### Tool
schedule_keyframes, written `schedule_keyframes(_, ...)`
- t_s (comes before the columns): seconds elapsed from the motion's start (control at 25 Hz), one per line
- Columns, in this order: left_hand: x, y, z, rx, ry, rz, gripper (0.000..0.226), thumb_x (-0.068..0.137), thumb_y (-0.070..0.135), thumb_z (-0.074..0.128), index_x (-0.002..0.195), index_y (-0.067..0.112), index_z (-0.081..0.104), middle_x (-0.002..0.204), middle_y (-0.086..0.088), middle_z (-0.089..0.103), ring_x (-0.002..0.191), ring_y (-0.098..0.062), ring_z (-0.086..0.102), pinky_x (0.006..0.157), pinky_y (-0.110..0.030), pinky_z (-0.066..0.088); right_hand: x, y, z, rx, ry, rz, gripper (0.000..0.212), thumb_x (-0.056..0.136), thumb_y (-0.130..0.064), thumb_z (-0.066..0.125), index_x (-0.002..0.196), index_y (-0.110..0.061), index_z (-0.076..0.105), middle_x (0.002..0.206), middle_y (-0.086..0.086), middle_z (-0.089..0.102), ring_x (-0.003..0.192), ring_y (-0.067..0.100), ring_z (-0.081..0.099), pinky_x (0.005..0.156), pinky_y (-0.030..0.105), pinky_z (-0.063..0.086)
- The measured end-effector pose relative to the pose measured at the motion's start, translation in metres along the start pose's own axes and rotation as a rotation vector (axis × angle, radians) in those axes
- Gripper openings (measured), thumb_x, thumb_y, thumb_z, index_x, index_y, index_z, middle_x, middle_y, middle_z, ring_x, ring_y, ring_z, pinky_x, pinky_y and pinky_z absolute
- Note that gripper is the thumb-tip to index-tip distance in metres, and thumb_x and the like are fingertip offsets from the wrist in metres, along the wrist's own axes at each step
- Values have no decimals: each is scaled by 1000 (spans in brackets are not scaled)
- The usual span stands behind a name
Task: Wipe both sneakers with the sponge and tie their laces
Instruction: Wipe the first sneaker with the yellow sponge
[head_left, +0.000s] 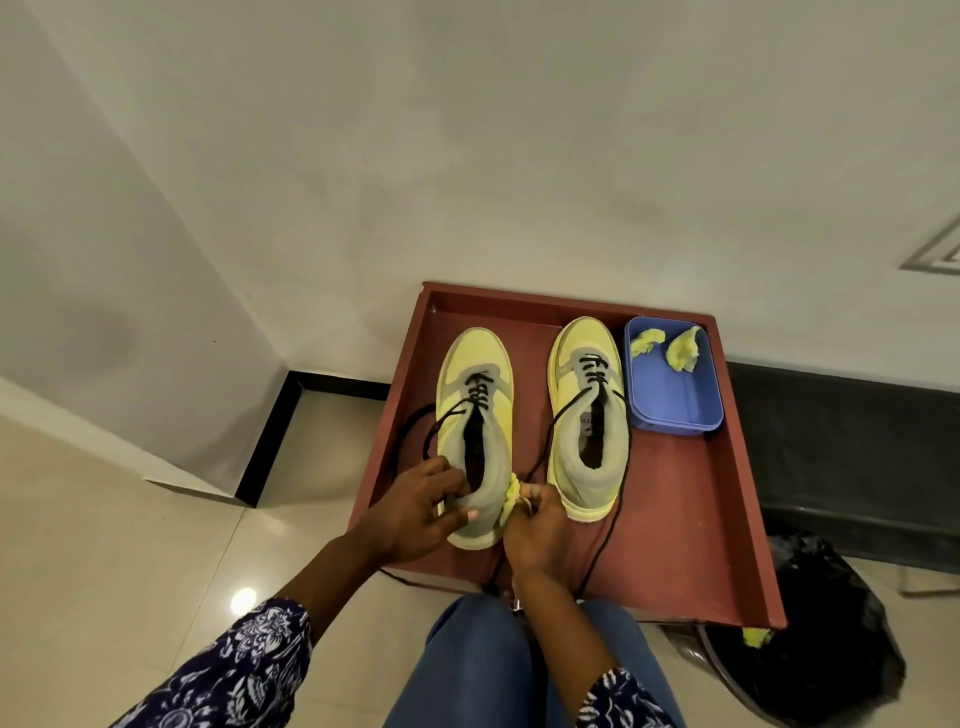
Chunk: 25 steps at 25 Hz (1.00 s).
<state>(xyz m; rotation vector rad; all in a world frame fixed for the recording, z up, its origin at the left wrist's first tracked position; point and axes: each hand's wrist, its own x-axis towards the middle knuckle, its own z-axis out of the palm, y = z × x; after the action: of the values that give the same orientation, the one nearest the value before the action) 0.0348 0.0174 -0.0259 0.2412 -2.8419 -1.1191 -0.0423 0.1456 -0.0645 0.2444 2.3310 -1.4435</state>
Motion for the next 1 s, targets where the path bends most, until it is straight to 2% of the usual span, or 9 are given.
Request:
schedule_keyframes(0.08,-5,-2,2,10,-23,15,45,80,48,52,91,6,65,89,-5,58,79,-17,56,68,-34,53,4,-6,3,24,-29,24,20,82,5,51,85,-12,60,88,5,64,88,25,60,77,31,48)
schedule_keyframes(0.2,-7,-4,5,9,-16,48,39,81,43,54,88,7,66,86,-5,57,77,-14,54,65,-29,50,11,-18,3,30,-14,21,21,83,5,51,94,-7,65,95,7,66,89,22,60,79,28,45)
schedule_keyframes(0.36,-8,-2,9,-33,18,51,28,79,34,58,84,7,64,82,2,50,75,-8,47,63,-21,44,27,-48,4,8,-88,-148,28,87,1,51,111,-6,65,115,10,66,108,24,60,94,30,46)
schedule_keyframes(0.52,-9,3,13,-64,41,24,26,77,31,59,83,6,62,83,6,45,74,-3,43,64,-7,34,31,-56,-2,-204,-167,-310,35,86,5,46,114,-6,65,118,10,65,111,24,59,86,18,39)
schedule_keyframes(0.72,-9,6,22,-68,103,-49,33,74,35,53,85,5,62,81,3,48,74,-7,45,63,-10,37,6,-23,-18,-172,-174,-321,34,83,9,48,109,-3,66,112,10,67,106,22,61,84,15,38)
schedule_keyframes(0.88,-10,11,23,-71,112,-125,42,72,39,53,91,4,64,88,-6,56,78,-16,55,68,-30,51,-20,-5,-26,-70,-189,-276,29,81,8,53,101,-5,68,98,3,68,90,14,60,69,2,39)
schedule_keyframes(1.0,-11,21,20,-74,105,-190,51,68,45,49,91,2,64,87,-4,55,79,-18,56,69,-26,48,-29,-2,-30,-37,-218,-230,26,82,6,55,98,-7,69,92,-1,67,86,12,61,66,-2,40)
